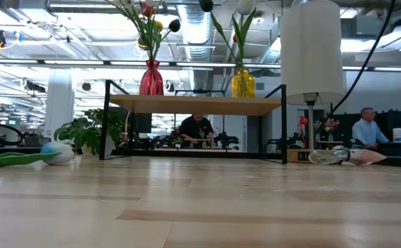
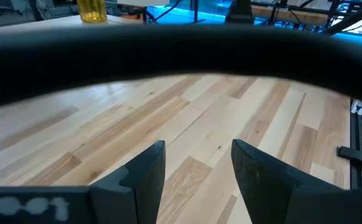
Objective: Pick and place flowers into a vace then onto a shelf
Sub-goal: Put the red flower into the yellow vase on the shelf
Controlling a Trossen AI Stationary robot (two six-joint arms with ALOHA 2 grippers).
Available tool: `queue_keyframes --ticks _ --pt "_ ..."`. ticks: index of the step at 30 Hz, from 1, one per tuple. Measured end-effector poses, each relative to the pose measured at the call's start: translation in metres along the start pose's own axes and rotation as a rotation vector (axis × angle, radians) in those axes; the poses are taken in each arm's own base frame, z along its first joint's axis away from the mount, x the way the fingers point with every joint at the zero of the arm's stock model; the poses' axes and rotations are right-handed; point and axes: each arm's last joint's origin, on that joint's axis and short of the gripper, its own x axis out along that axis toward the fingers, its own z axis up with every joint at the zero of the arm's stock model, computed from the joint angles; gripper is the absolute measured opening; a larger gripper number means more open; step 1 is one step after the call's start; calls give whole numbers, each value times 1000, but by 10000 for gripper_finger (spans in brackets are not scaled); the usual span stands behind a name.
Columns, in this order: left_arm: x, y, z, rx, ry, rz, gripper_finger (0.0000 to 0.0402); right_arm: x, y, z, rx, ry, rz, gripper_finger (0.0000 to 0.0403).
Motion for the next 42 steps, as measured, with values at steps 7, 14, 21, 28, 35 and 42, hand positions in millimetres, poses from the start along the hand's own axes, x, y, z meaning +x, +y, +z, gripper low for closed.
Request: queue_keyframes --ticks 7,14,21,28,35,42 --pt "0 1 1 20 -11 1 173 50 -16 -12 -16 2 -155 0" --pt "4 3 5 49 -56 0 173 88 -28 -27 -39 2 -272 0" --pt "20 2 9 32 -58 47 173 131 -40 -44 -68 29 -373 0" --pt "35 1 13 -2 -58 86 173 163 -40 -62 -176 112 -400 0" --pt "37 1 13 -6 -58 94 173 178 -37 -79 -83 204 -456 0" --pt "36 2 13 15 -57 93 173 175 -35 -95 -95 304 -513 0"
